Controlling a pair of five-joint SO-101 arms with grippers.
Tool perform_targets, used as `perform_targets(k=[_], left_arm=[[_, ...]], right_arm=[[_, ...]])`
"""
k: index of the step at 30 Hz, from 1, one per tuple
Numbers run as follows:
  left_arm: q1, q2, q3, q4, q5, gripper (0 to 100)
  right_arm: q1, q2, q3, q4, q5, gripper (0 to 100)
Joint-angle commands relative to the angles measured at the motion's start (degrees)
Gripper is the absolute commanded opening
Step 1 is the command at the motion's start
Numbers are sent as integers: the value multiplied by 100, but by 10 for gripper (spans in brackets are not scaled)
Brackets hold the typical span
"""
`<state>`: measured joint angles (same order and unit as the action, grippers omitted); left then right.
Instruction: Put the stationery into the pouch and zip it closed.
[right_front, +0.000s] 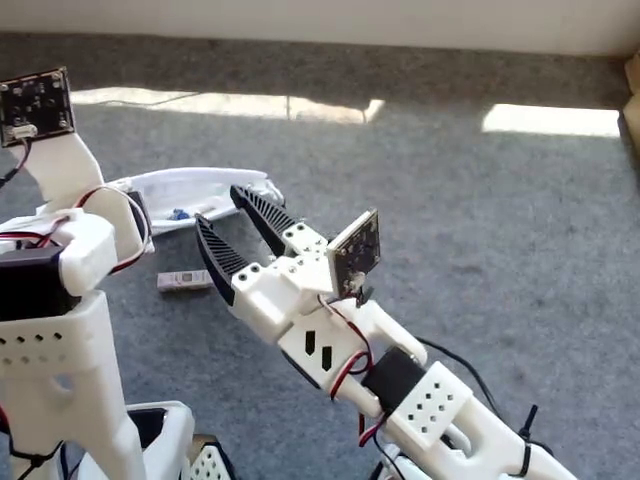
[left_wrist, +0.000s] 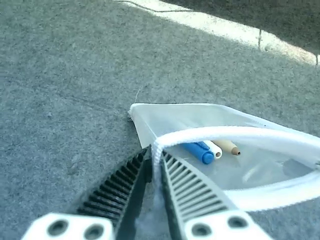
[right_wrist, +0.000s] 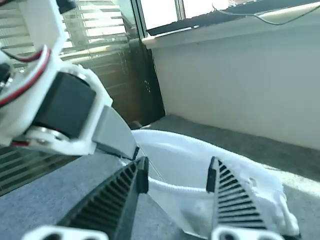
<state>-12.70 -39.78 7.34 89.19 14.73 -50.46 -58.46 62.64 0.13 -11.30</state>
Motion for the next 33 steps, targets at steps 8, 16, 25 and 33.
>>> perform_targets(k=[8, 16, 25, 33], left_arm=[[-75, -4, -22, -26, -44, 7], [-312, -22, 110, -62, -53, 7], [-1569, -31, 92, -308, -9, 7], [-2062, -31, 110, -413, 0, 7]], right_arm=[[-57, -1042, -136, 1525, 123, 181], [-75, -1068, -136, 1578, 123, 181], [-585, -954, -180, 2018, 123, 180], [-1015, 778, -338, 1938, 88, 180]])
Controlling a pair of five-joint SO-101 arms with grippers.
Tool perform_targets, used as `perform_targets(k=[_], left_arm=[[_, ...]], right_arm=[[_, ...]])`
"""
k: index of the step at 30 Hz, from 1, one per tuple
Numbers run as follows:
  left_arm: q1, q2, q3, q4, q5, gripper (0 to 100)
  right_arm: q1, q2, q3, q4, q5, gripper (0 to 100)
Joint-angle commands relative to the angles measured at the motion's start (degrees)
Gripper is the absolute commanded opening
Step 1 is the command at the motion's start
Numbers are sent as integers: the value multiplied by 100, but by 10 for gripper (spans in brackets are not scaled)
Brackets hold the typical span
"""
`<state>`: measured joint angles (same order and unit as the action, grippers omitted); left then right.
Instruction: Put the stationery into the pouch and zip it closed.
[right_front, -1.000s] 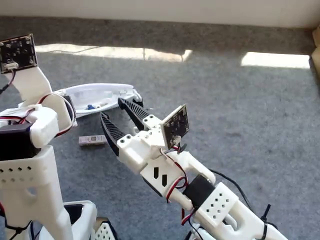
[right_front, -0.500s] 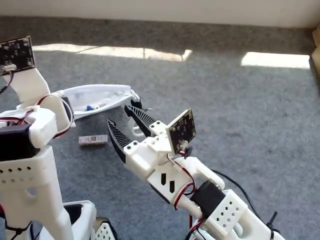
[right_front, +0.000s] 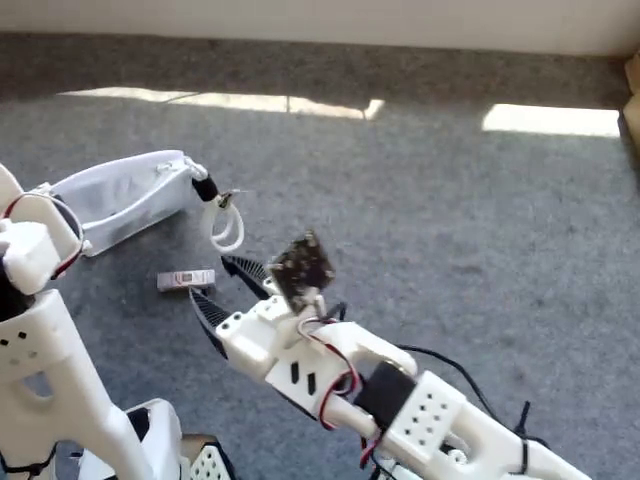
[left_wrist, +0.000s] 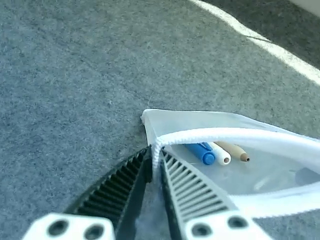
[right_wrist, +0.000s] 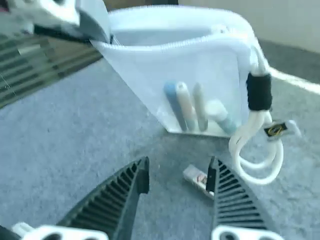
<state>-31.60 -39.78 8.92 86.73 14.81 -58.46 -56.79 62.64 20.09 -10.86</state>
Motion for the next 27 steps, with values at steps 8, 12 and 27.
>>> perform_targets(k=[8, 12, 27], left_arm=[[-215, -31, -22, -167, -9, 7], [-312, -31, -13, -176, -9, 7], [-1279, -31, -13, -176, 26, 7]], right_arm=[[-268, 2070, -884, -57, 44, 180], [-259, 2853, -1314, -48, 79, 183], [110, 5596, -3301, -22, 1398, 184]])
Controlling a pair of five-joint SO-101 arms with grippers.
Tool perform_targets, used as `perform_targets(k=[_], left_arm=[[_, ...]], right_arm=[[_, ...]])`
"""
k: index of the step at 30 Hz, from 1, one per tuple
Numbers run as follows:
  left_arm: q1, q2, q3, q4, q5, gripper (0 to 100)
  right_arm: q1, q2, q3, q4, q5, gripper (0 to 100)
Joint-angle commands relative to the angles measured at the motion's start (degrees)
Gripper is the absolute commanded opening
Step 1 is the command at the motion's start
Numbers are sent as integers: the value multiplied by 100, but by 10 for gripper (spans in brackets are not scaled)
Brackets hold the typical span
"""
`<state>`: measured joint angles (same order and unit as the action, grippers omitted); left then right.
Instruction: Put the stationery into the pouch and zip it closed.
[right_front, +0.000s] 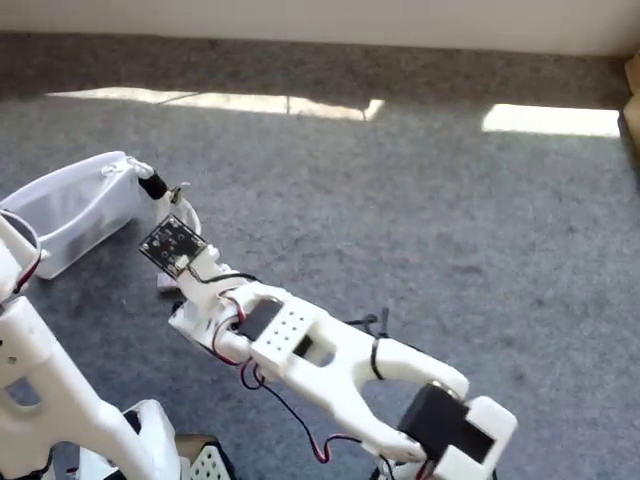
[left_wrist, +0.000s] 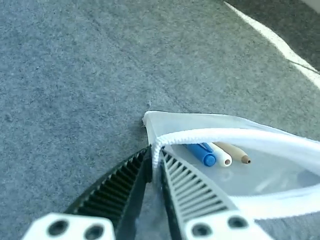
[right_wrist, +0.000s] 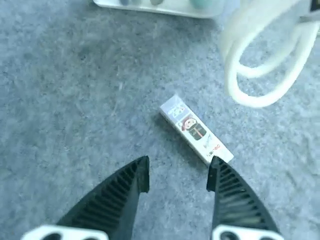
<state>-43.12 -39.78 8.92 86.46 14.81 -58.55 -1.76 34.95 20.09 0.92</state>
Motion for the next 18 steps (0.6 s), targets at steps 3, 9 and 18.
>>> perform_targets(k=[3, 9, 18], left_arm=[[-127, -31, -13, -149, 123, 7], [-127, -31, -4, -149, 123, 7], [-119, -31, -4, -149, 132, 7]], right_arm=[[119, 400, -760, -22, 396, 184], [215, 954, -1200, -13, 633, 184], [382, 1930, -2448, 1288, 633, 184]])
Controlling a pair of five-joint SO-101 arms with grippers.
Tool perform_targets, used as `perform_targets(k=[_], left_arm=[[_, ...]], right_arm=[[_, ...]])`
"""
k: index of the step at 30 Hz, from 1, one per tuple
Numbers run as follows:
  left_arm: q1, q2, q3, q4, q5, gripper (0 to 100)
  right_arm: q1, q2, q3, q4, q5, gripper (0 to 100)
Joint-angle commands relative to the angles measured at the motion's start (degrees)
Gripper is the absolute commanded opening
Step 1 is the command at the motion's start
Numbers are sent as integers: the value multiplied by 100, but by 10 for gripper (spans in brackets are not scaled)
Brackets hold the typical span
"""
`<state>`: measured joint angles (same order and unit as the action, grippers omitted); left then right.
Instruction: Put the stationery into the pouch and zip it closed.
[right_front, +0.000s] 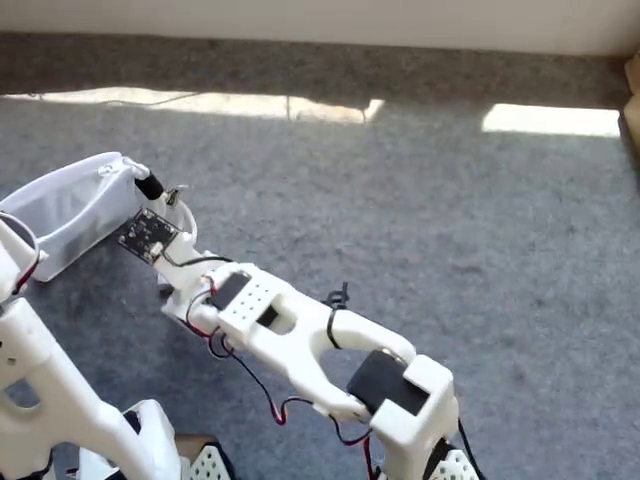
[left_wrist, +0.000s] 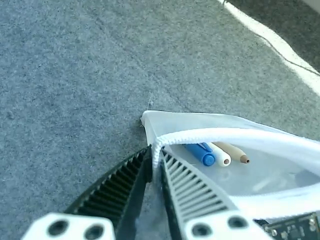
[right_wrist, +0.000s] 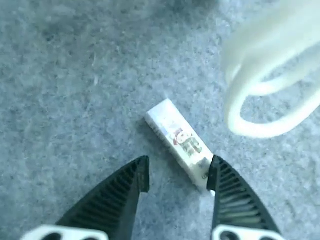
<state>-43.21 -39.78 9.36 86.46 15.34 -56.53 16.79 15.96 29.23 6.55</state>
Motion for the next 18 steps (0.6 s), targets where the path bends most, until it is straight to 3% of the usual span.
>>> perform_targets(k=[1, 15, 18], left_arm=[[-110, -31, -48, -149, 79, 7], [-92, -31, -48, -141, 70, 7], [-84, -31, -48, -132, 70, 7]], right_arm=[[198, 171, -646, 453, 70, 184], [365, 708, -848, 532, 79, 180], [365, 716, -848, 532, 88, 136]])
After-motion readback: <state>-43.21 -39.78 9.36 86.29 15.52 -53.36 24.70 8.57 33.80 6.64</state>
